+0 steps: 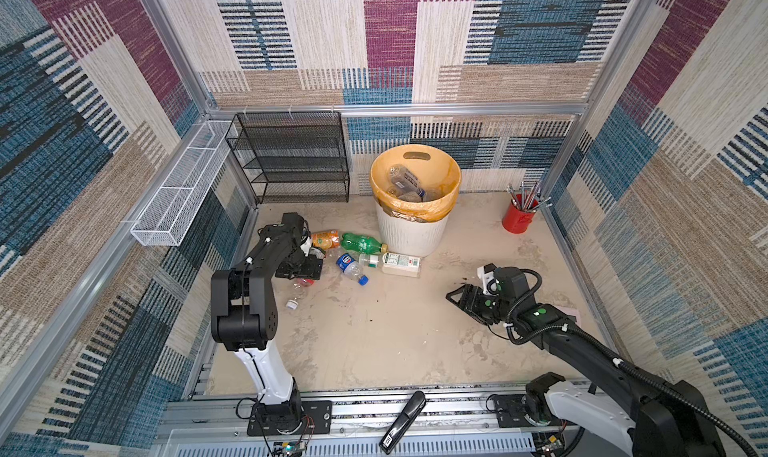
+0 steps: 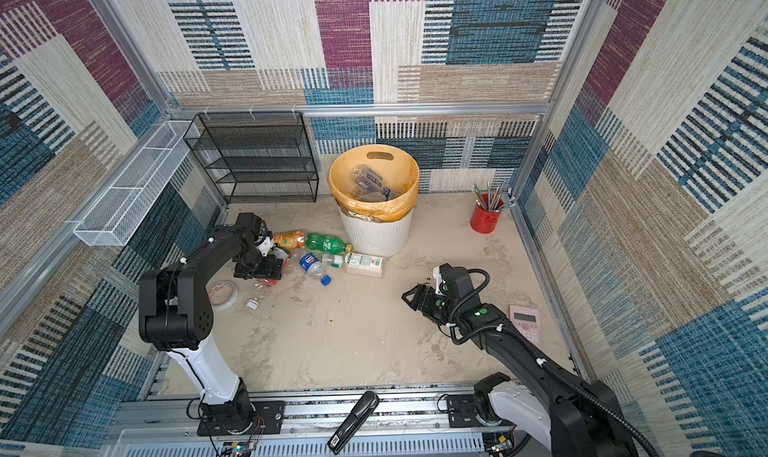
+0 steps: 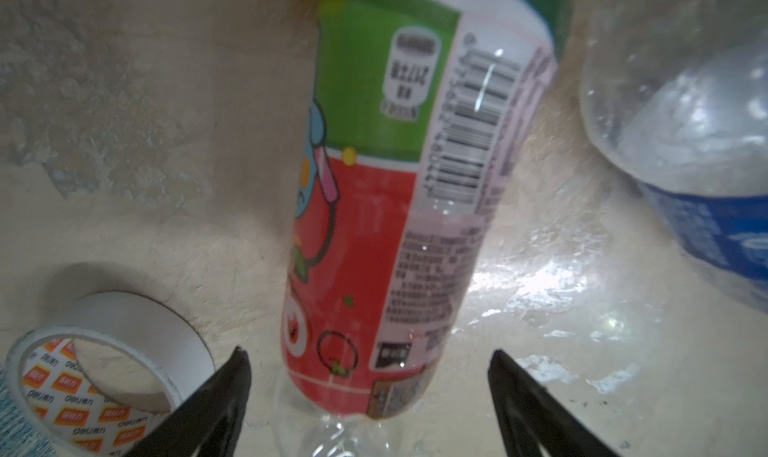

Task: Throw the plastic bottles in the bin
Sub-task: 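Lower the left gripper onto the red-and-green label bottle and close it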

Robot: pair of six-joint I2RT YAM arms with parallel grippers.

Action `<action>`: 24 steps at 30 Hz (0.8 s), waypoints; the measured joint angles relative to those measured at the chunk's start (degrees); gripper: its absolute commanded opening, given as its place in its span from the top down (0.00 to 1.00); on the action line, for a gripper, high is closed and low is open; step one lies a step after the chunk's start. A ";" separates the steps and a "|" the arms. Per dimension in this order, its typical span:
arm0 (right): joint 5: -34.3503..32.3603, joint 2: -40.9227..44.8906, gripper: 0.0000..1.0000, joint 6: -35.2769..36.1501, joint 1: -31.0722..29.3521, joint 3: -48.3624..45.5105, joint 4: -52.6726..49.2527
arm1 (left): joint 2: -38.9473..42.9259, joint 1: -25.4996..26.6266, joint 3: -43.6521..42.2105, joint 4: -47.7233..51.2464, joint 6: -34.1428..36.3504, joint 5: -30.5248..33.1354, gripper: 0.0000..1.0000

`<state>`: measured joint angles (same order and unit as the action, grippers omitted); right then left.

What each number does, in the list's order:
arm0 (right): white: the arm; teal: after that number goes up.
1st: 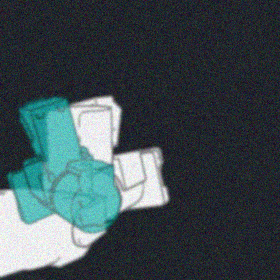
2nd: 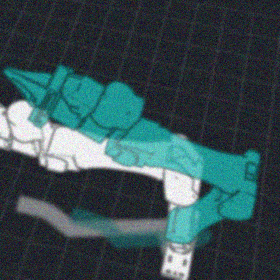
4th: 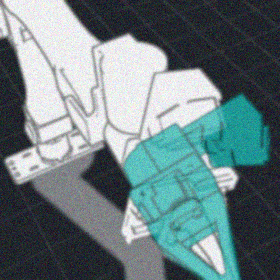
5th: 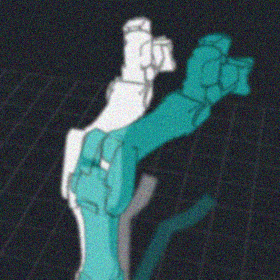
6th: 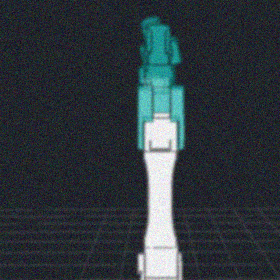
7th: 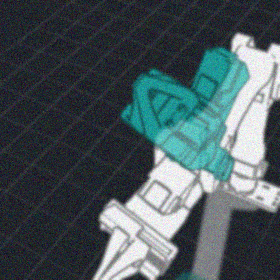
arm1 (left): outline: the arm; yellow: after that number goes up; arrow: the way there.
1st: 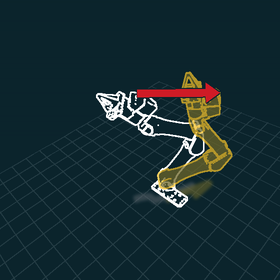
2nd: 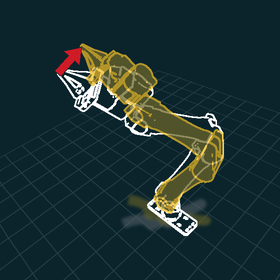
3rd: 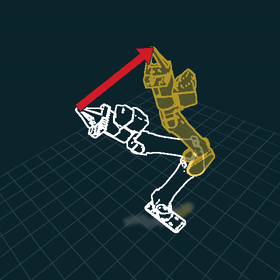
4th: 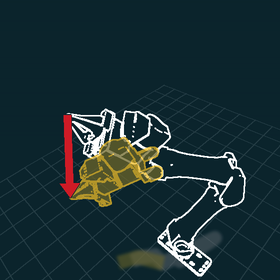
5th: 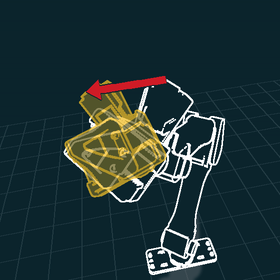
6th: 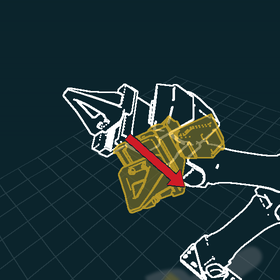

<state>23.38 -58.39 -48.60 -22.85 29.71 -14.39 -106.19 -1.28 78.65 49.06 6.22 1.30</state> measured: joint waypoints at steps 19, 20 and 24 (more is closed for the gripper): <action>-0.87 -0.09 0.29 -1.03 -0.07 0.02 0.68 | -3.93 0.00 2.36 0.26 1.09 0.22 0.27; -0.87 -0.09 0.29 -1.05 -0.07 0.02 0.76 | -4.07 0.00 2.36 0.22 1.09 0.22 0.28; -0.87 0.15 0.29 -1.07 -0.11 0.02 0.83 | -4.46 0.00 2.36 0.24 1.11 0.02 0.30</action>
<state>22.50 -58.24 -49.67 -22.96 29.74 -13.56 -110.65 -1.28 81.01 49.30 7.33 1.32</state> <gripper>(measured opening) 0.715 0.711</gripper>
